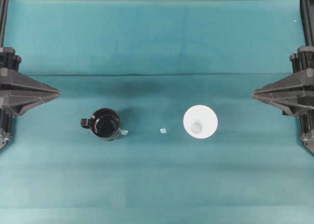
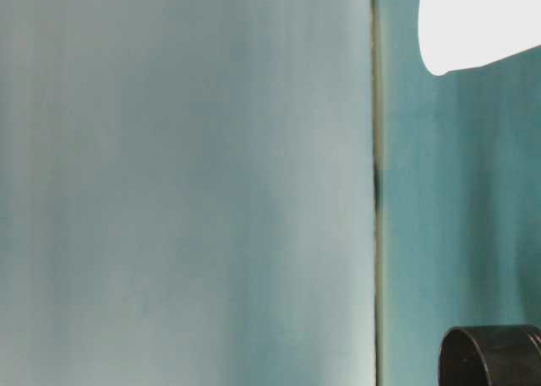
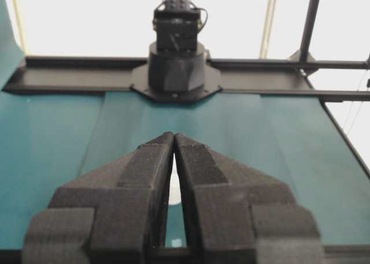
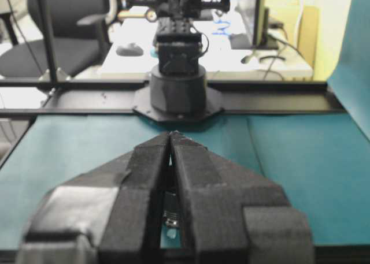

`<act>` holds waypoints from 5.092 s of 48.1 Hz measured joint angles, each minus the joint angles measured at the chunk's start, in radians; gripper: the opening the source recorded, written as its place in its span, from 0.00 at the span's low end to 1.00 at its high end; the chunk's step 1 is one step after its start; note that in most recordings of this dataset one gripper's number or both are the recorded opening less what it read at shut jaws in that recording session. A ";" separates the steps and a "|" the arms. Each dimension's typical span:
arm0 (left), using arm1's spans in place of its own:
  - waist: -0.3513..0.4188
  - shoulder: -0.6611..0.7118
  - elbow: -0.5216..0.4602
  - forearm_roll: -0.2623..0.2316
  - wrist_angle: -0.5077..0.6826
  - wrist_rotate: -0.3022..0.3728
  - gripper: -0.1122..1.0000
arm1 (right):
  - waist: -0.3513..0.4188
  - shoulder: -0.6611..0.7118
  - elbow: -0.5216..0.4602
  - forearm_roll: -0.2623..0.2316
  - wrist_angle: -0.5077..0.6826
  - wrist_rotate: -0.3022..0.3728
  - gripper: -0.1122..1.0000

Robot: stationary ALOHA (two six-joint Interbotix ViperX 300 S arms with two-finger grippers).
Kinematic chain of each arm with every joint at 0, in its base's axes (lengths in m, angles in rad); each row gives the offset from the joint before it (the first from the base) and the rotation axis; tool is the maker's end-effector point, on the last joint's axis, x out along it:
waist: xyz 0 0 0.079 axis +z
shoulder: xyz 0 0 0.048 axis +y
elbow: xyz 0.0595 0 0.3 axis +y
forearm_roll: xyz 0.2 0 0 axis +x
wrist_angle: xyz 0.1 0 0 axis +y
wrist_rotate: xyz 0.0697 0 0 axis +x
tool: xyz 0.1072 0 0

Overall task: Put the paper cup into the moved cup holder.
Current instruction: 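Move the left gripper open toward the black cup holder, then close the left gripper on the black cup holder's handle, then slide the black cup holder right toward the white paper cup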

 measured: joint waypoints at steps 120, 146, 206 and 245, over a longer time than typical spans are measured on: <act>0.031 0.618 0.092 0.012 0.055 -0.149 0.91 | -0.002 0.020 -0.012 0.026 0.298 0.037 0.11; 0.034 0.736 0.032 0.012 0.026 -0.141 0.91 | -0.002 0.021 -0.012 0.026 0.298 0.037 0.11; 0.014 0.735 0.017 0.012 0.063 -0.095 0.26 | -0.002 0.020 -0.012 0.026 0.298 0.037 0.11; 0.014 0.917 -0.298 0.012 0.023 0.023 0.26 | -0.003 0.028 -0.012 0.028 0.302 0.038 0.11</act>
